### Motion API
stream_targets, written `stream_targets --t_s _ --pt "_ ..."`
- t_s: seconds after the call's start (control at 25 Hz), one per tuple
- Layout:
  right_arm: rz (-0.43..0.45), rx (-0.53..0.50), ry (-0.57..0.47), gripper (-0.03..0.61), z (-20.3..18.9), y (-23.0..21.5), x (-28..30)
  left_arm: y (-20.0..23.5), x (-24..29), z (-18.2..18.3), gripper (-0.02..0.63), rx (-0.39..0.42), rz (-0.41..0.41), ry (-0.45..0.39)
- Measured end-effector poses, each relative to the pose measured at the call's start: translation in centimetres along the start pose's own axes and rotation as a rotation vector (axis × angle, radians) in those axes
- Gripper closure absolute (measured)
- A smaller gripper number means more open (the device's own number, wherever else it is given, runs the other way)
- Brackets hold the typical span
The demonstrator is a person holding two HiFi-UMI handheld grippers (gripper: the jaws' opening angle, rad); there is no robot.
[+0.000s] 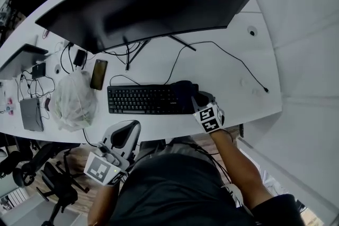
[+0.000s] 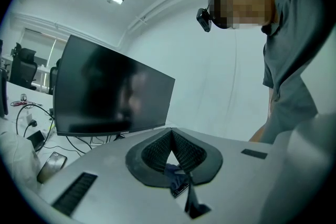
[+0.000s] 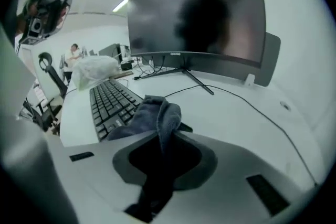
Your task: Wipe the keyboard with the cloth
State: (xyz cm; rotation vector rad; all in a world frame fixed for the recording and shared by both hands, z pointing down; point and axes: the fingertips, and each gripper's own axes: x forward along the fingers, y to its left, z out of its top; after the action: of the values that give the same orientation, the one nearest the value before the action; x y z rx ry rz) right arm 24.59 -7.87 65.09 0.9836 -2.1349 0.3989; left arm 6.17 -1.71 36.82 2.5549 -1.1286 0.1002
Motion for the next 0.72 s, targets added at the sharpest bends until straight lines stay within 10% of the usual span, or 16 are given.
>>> stream_targets --t_s 0.24,0.52,0.72 --pt "0.219 -0.025 0.059 0.529 -3.3 8.7 -3.0 0.7 -1.1 -0.1 0.609 -0.028 0.016 -0.012" --pt "0.067 -0.120 -0.053 0.528 4.7 4.6 3.5 1.0 -1.5 -0.8 0.609 -0.020 0.005 -0.007" --pt "0.285 -0.186 0.021 0.528 1.7 14.5 1.3 1.9 -3.0 -0.6 0.609 -0.018 0.025 -0.027"
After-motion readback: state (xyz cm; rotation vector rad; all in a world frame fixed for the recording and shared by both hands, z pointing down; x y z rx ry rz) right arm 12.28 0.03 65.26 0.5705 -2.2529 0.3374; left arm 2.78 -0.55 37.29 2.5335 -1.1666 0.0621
